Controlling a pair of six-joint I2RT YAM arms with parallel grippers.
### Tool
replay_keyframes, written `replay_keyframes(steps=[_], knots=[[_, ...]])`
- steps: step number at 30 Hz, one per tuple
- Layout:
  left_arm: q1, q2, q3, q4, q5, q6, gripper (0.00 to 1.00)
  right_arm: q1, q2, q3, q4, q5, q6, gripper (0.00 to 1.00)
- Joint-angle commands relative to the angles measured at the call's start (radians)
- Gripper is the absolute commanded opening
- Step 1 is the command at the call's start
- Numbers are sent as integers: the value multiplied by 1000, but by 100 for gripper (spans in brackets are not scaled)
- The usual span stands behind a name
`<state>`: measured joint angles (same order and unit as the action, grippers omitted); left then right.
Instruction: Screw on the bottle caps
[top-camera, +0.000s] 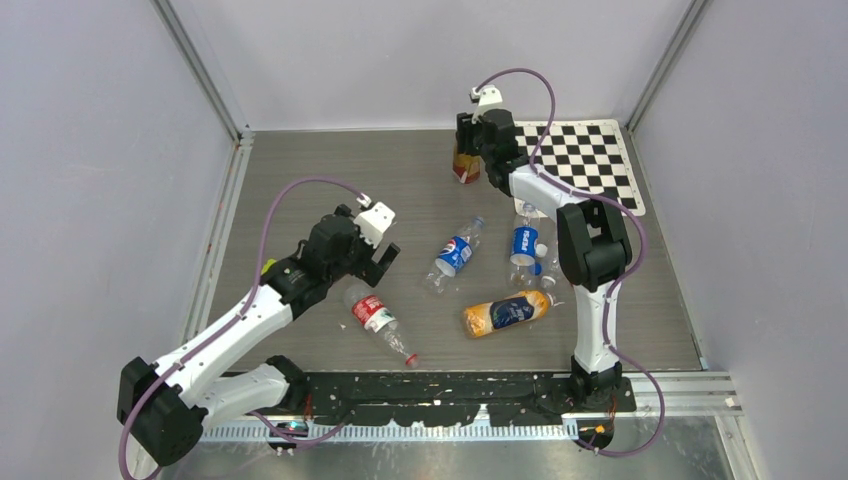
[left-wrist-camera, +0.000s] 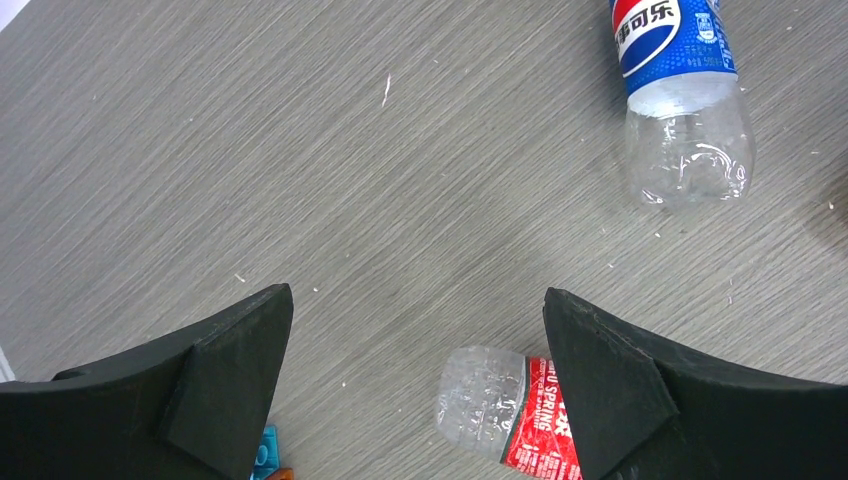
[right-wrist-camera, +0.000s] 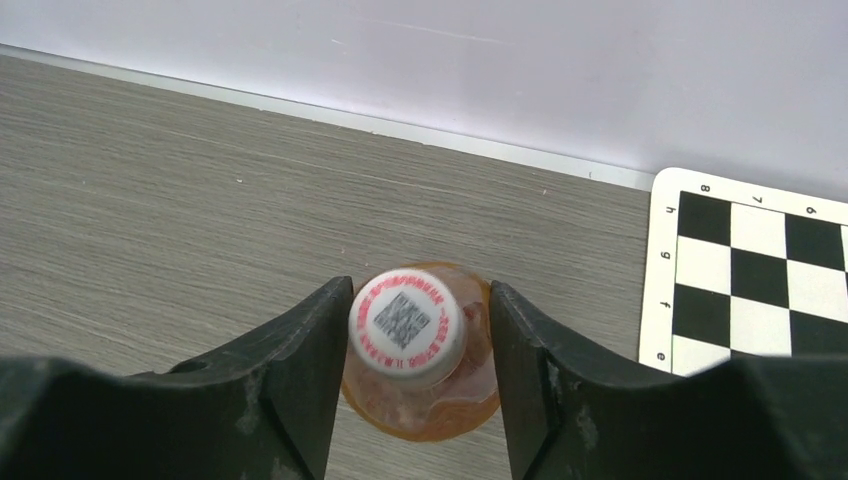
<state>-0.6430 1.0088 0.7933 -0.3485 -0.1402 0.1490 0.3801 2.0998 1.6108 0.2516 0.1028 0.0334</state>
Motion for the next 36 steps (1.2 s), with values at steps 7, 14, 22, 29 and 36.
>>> replay_keyframes(steps=[7,14,22,29,36], knots=[[5,-28,-7,36,15,17,100,5,-19,10,-7,12,9,70],[5,-33,-5,35,39,5,100,2,-115,-24,-37,92,-12,80],[4,38,74,-84,135,-95,100,2,-375,-135,-224,181,21,83],[4,46,175,-271,183,-130,100,2,-687,-256,-561,321,189,89],[3,-111,113,-413,330,188,100,0,-992,-395,-751,295,329,93]])
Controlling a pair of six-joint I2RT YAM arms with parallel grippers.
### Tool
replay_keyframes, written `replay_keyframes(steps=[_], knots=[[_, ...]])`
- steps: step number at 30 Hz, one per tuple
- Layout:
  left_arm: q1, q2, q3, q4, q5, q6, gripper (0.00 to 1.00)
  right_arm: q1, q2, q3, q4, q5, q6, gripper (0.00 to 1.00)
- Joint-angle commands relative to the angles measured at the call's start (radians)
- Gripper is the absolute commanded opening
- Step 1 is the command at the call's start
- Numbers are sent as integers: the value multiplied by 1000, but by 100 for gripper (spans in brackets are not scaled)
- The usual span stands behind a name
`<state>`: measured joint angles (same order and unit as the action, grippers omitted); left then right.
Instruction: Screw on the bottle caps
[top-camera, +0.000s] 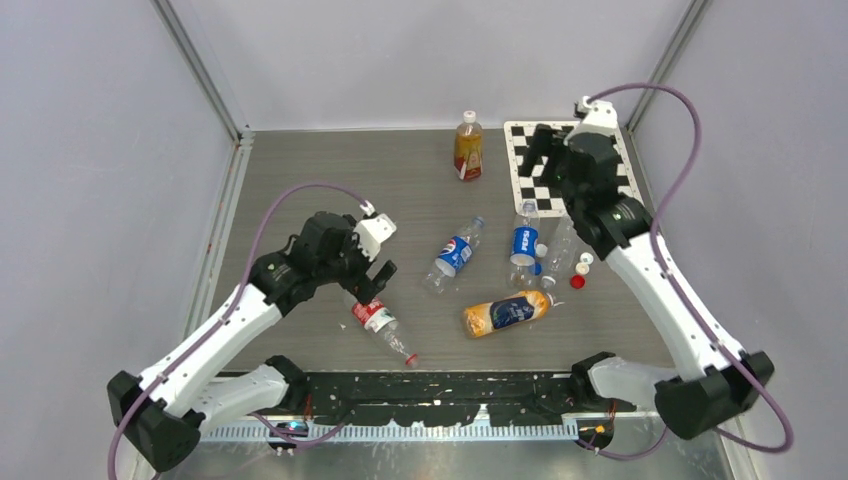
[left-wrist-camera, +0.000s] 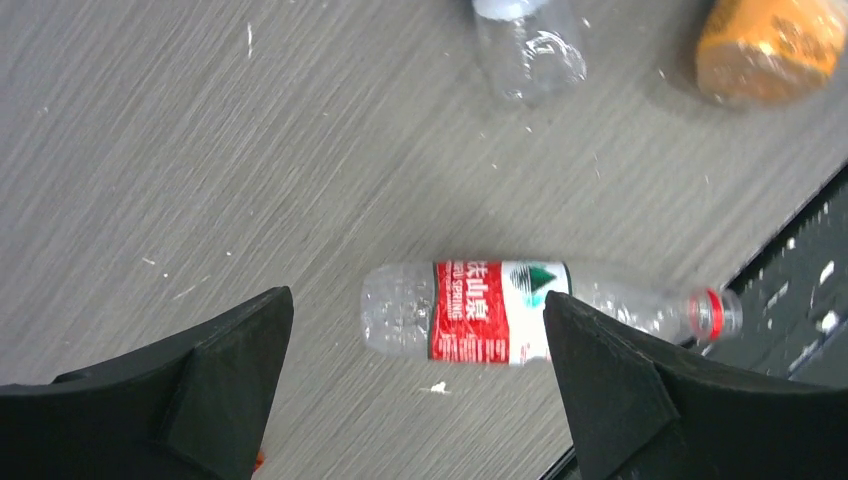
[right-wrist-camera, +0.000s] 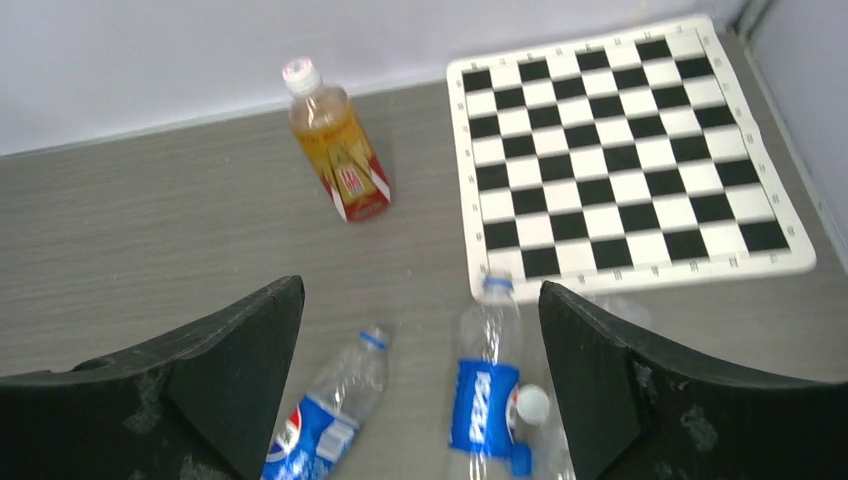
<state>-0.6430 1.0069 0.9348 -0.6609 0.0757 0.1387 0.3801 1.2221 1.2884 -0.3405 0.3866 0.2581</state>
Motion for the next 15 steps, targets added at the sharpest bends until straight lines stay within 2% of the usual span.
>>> replay_keyframes(steps=[1,5,9,12,15], knots=[[3,-140,-49,-100,131,253,100,0,-141,-107,-175,3,110,94],[2,-211,-99,-107,181,427,100,0,-294,-202,-194,-17,121,94],[2,-197,-87,-123,221,477,98,0,-397,-294,-127,-51,126,94],[3,-195,-89,-94,236,475,97,0,-333,-294,-23,-102,88,94],[2,-200,-90,-53,235,444,98,0,-139,-197,10,-123,68,97]])
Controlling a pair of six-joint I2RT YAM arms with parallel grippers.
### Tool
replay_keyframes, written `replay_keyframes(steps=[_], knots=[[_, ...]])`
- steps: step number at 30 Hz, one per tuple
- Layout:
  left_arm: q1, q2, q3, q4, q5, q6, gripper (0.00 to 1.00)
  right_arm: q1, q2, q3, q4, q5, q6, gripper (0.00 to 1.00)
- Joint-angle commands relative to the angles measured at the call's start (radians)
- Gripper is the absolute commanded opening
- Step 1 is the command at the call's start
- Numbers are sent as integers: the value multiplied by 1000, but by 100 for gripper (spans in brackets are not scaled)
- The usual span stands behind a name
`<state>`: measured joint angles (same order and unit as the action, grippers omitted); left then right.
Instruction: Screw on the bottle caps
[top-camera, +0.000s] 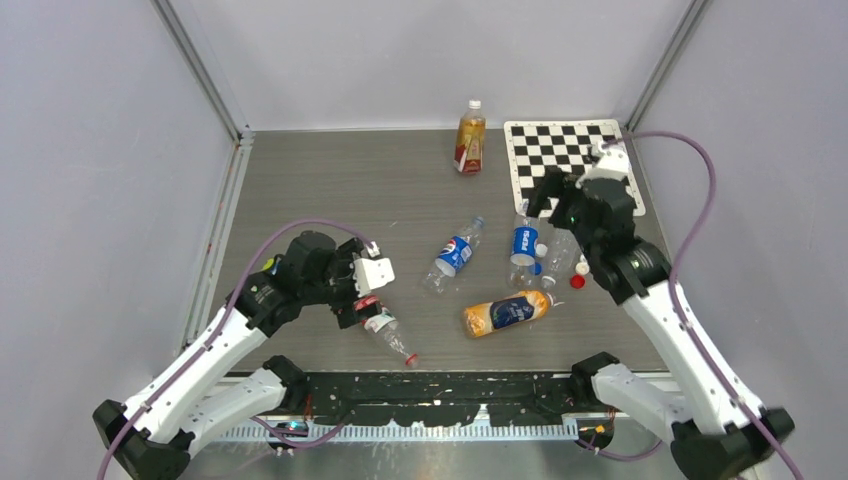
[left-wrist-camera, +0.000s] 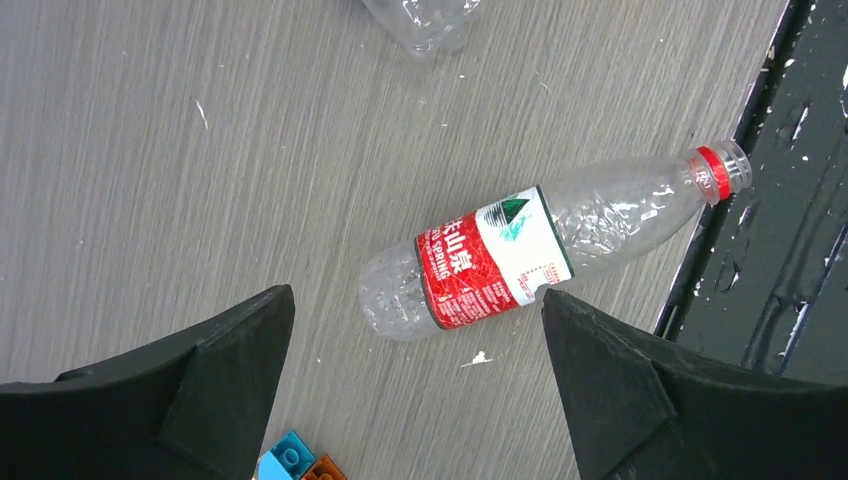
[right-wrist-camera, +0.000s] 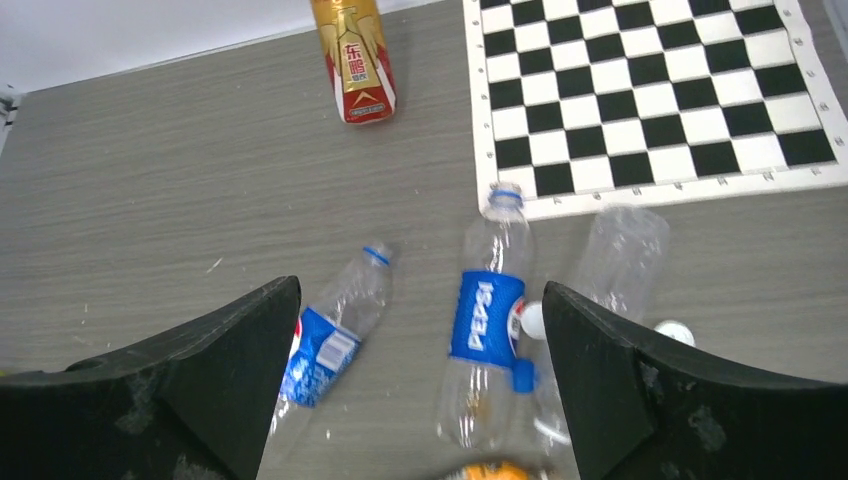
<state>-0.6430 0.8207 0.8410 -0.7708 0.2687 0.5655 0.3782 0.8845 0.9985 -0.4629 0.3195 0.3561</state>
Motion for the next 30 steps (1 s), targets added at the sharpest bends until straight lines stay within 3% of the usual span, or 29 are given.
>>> replay_keyframes(steps=[1,6,9,12,15,18,25,30], knots=[[3,-16,3,71,42,4,98,0,238,152,134,-76,-31,98],[3,-30,-52,167,22,-66,99,-7,533,345,89,-26,86,100],[2,-6,-78,257,-13,-168,100,-8,682,557,-85,61,179,100],[2,42,-85,341,-84,-307,100,-14,803,647,-119,38,64,100],[2,105,-66,386,-157,-451,100,-32,915,700,-113,-15,29,100],[2,164,-18,368,-164,-599,100,-44,1026,854,-159,-22,38,100],[3,192,-35,422,-124,-837,100,-61,1284,1110,-167,-116,188,100],[2,156,-88,433,-127,-849,100,-62,1423,1215,-84,-208,330,100]])
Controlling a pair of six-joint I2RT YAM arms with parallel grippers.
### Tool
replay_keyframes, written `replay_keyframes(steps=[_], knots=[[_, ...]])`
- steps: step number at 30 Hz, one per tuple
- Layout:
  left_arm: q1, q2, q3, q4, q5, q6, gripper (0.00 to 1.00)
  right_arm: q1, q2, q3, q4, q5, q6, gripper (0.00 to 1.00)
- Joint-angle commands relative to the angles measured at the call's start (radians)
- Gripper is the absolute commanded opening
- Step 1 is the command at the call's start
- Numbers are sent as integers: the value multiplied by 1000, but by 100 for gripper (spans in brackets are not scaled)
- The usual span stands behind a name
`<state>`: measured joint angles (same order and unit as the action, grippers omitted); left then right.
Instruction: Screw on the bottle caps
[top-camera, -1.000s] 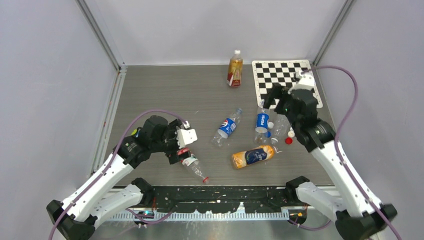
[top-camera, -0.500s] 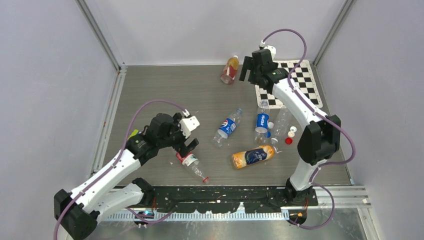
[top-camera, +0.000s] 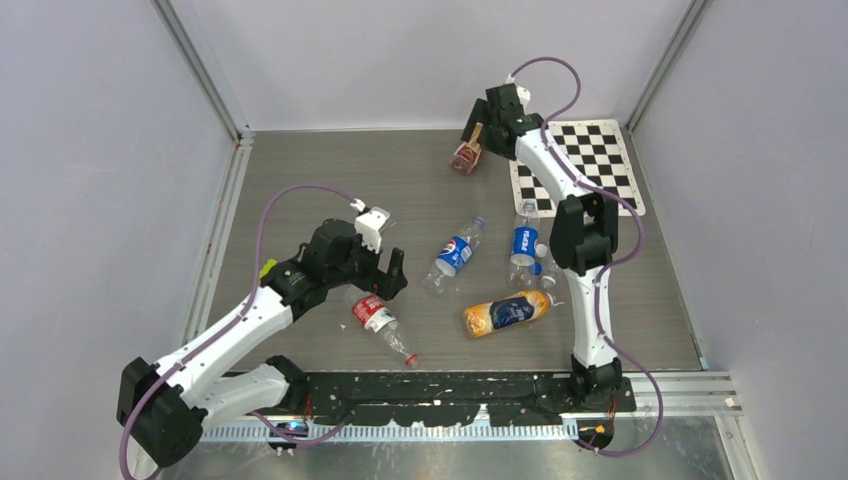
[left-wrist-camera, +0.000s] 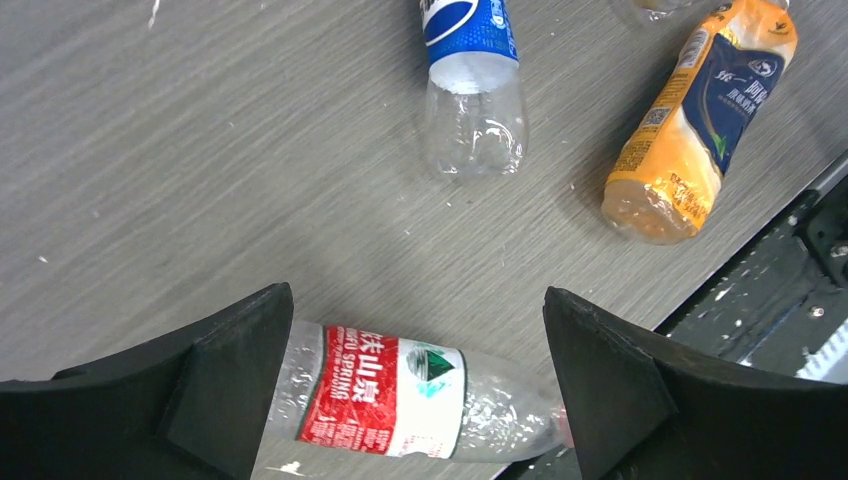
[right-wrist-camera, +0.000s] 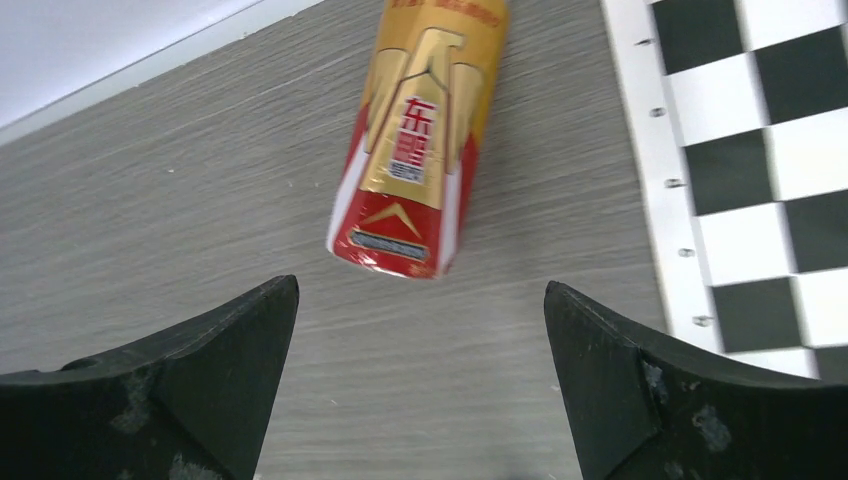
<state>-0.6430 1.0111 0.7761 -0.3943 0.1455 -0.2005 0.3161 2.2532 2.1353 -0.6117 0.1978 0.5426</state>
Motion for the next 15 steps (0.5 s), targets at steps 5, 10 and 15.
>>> replay_keyframes(steps=[5,10,15], knots=[[2,2,11,-12,-1,-120,100,-1,160,164,81,-22,236,100],[3,77,67,-94,-18,-152,100,-2,274,235,65,21,258,100],[3,116,102,-146,-26,-164,100,-1,341,247,122,-26,228,100]])
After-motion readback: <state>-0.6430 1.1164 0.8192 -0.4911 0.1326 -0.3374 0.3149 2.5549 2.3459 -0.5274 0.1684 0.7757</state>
